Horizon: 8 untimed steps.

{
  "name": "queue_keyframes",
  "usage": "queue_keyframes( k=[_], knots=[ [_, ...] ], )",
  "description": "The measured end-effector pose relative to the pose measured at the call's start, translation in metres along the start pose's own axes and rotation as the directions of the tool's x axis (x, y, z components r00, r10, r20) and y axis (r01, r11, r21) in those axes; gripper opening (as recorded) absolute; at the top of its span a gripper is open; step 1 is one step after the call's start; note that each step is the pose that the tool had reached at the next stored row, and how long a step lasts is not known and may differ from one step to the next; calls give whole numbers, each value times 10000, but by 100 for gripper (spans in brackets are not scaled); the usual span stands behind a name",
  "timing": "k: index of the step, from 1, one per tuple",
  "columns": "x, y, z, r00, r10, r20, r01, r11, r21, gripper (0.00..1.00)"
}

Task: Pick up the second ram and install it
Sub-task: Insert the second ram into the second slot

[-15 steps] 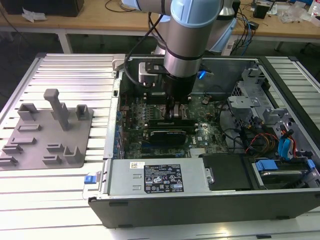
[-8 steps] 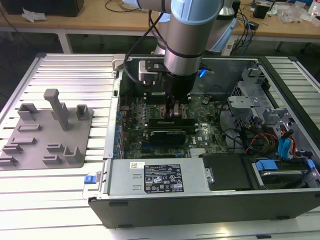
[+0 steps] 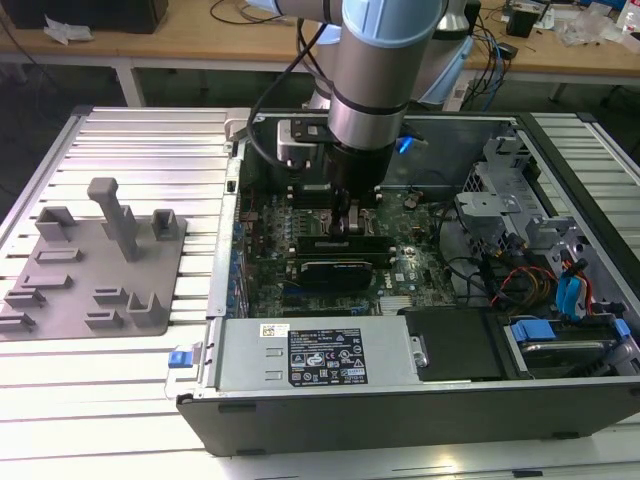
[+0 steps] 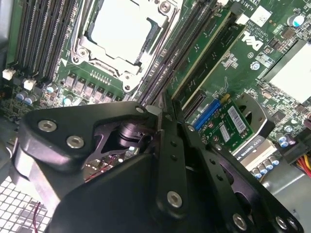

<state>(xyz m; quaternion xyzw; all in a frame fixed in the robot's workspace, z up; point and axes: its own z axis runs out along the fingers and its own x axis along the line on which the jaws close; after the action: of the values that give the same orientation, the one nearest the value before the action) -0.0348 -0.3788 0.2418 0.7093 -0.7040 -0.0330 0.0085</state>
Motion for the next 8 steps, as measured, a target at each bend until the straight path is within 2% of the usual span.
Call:
queue_keyframes(
  k=[8],
  knots=[
    [1, -1, 12, 10000, -79, -8, 79, 10000, -4, 9]
  ],
)
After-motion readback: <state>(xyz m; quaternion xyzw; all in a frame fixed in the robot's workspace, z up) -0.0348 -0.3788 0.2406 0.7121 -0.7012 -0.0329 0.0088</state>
